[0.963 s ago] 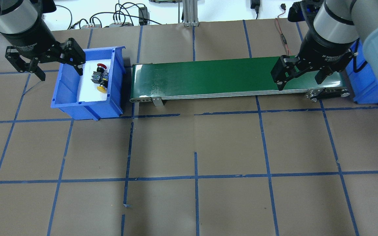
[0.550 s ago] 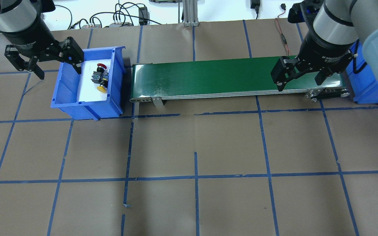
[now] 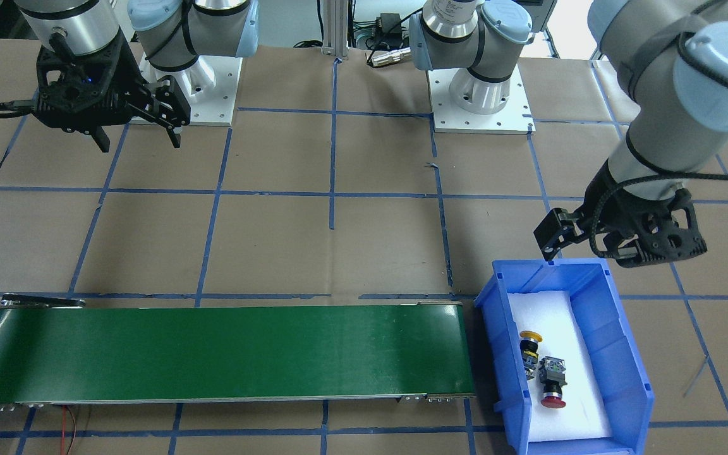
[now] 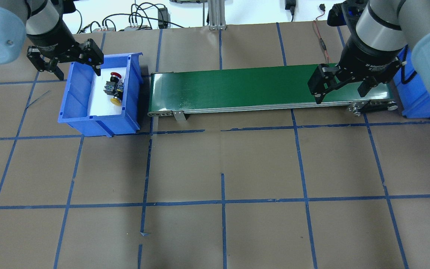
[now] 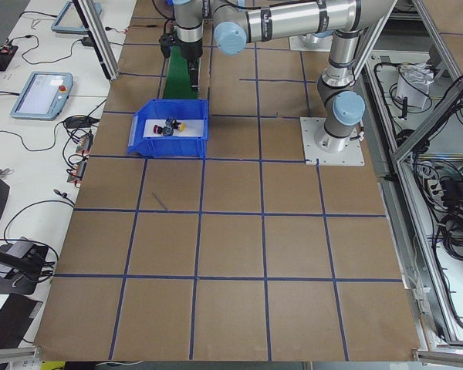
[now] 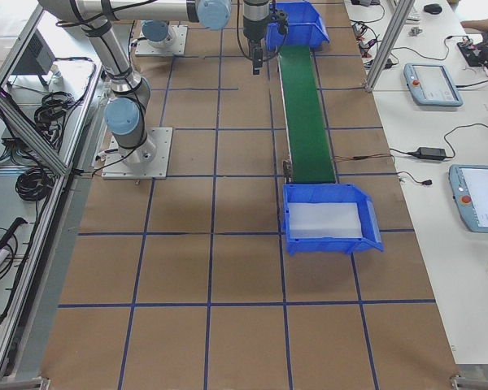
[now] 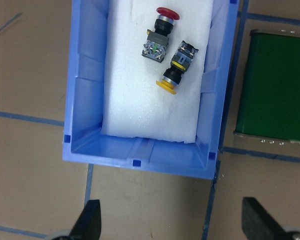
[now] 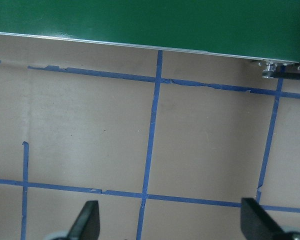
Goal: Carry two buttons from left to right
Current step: 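Move the left gripper down into the blue bin above the buttons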
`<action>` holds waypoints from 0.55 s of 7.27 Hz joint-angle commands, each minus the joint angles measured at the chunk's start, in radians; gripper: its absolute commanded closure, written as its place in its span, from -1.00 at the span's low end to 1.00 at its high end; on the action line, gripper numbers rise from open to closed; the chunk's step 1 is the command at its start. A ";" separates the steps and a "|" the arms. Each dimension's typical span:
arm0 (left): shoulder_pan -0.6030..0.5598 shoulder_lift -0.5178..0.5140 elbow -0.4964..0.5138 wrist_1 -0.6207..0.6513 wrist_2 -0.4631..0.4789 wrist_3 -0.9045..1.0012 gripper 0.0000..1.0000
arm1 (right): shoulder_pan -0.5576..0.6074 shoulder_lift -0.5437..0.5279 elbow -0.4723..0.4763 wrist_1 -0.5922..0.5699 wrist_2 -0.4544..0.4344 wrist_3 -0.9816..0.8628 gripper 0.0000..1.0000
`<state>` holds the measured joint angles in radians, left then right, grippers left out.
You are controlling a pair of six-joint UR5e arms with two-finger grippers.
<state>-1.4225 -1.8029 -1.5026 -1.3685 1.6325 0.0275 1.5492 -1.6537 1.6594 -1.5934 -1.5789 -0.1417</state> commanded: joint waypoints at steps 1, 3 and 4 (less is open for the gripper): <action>0.002 -0.097 0.002 0.104 0.000 0.022 -1.00 | 0.000 0.003 0.000 -0.005 -0.001 0.001 -1.00; 0.002 -0.137 0.001 0.163 -0.003 0.034 -1.00 | 0.000 0.003 0.002 -0.005 -0.001 0.001 -1.00; 0.002 -0.154 0.001 0.176 -0.005 0.067 -1.00 | 0.000 0.003 0.003 -0.005 -0.003 0.001 -1.00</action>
<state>-1.4205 -1.9345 -1.5011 -1.2162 1.6291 0.0650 1.5493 -1.6507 1.6616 -1.5983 -1.5803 -0.1411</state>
